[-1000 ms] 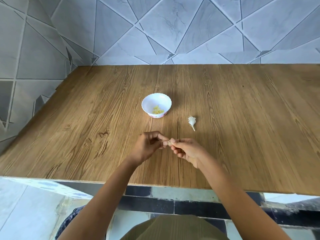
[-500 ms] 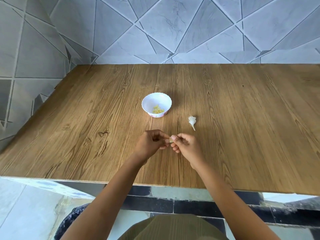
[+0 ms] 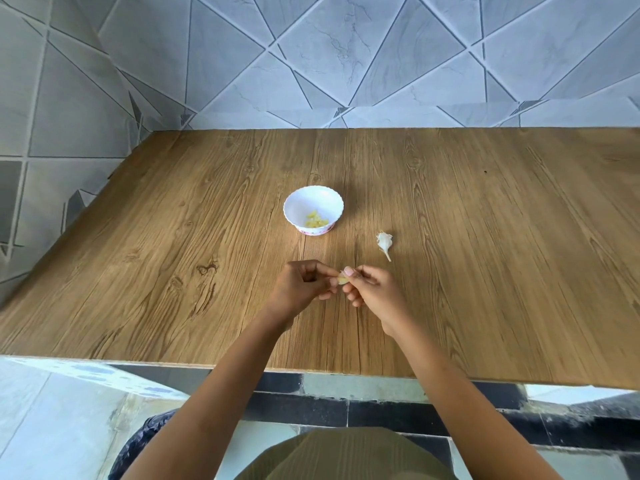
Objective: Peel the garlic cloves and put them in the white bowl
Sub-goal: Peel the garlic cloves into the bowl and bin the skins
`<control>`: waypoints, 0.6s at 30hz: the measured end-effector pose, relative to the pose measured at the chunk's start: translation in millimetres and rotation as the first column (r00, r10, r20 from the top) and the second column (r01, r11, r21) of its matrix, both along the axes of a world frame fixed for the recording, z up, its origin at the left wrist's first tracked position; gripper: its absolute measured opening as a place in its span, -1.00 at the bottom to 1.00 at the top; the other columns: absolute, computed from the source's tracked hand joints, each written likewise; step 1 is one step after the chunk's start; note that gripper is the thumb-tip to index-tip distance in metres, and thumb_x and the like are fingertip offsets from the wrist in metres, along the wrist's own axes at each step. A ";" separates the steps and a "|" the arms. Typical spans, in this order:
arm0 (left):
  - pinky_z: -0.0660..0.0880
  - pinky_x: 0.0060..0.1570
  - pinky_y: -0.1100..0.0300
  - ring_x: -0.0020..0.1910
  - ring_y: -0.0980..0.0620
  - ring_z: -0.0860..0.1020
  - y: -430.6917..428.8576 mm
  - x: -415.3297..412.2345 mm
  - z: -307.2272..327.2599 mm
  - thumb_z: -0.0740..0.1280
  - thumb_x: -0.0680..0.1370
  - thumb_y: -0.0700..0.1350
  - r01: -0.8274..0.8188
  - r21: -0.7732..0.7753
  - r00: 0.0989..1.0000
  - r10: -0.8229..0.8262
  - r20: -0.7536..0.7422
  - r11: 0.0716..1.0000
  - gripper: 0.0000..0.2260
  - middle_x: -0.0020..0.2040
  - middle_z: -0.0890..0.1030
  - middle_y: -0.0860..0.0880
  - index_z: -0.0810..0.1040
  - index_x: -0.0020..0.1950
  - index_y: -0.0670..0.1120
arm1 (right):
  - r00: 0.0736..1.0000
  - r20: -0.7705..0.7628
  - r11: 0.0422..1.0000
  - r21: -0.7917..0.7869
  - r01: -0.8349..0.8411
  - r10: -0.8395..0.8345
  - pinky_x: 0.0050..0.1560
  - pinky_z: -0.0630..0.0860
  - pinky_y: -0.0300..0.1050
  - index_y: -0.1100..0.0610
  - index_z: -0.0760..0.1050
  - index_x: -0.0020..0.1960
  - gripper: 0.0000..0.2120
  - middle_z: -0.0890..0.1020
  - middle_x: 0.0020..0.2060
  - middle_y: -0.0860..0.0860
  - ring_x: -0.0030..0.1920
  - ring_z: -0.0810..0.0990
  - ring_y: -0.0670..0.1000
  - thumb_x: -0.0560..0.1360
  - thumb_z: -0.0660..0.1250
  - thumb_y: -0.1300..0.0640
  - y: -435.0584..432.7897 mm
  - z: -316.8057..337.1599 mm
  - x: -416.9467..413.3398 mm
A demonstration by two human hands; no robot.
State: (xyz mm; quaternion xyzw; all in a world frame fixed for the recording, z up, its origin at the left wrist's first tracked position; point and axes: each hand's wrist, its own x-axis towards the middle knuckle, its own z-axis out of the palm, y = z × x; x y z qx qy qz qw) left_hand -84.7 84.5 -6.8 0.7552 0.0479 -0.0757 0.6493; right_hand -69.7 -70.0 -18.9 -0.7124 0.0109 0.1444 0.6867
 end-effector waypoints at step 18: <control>0.58 -0.22 0.29 -0.30 0.10 0.61 2.1 3.1 9.7 0.36 0.50 -0.31 -0.058 -0.073 0.995 0.051 -0.089 0.996 -0.93 -0.28 0.65 -0.09 0.60 -0.03 -0.26 | 0.906 0.422 0.933 -0.318 0.170 -0.021 -0.22 0.51 -0.31 0.14 0.63 -0.09 -0.91 0.63 -0.28 -0.13 -0.29 0.58 -0.21 0.46 0.39 0.29 -12.9 -14.9 3.7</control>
